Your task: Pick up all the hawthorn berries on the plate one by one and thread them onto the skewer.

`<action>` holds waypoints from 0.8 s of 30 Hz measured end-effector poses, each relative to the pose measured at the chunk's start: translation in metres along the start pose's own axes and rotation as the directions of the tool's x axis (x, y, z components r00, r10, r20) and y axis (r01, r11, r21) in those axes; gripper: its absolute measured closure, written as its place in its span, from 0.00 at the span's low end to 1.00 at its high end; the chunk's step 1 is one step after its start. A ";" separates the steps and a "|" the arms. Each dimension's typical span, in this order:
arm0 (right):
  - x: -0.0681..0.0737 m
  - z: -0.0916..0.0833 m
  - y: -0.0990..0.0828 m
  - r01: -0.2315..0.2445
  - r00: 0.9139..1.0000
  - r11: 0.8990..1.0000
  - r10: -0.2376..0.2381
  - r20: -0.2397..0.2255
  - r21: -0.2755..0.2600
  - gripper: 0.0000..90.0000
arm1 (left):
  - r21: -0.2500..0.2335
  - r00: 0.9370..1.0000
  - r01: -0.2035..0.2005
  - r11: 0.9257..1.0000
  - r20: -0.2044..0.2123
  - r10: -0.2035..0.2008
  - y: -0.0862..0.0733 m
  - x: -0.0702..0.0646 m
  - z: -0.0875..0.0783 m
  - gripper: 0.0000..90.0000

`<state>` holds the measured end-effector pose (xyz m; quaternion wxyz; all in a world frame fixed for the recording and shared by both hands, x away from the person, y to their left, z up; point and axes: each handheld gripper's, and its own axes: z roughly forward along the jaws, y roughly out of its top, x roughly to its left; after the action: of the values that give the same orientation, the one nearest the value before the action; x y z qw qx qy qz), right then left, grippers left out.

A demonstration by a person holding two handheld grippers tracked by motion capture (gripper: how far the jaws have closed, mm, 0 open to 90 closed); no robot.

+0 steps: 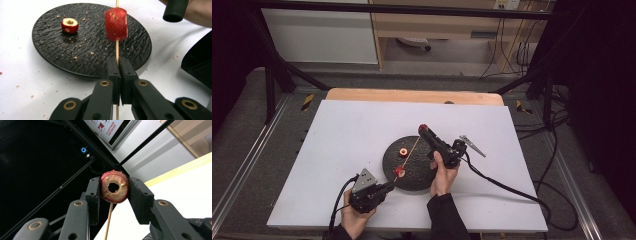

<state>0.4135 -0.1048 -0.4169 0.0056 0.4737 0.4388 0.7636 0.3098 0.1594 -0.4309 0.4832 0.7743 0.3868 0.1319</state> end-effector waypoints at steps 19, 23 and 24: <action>0.000 -0.002 -0.009 0.006 1.000 1.000 -0.006 -0.001 0.025 0.70 | -0.043 0.998 0.063 0.997 -0.010 -0.063 0.021 -0.008 0.016 0.98; 0.000 -0.002 -0.010 0.008 1.000 1.000 -0.008 -0.002 0.029 0.70 | -0.047 0.998 0.070 0.996 0.000 -0.071 0.027 -0.009 0.019 0.98; 0.001 -0.003 -0.010 0.011 1.000 0.999 -0.011 -0.003 0.033 0.70 | -0.051 0.998 0.066 0.997 -0.004 -0.066 0.029 -0.008 0.020 0.98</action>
<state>0.4073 -0.1002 -0.4237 0.0013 0.4703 0.4539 0.7568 0.3295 0.1338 -0.4146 0.5056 0.7483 0.4099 0.1278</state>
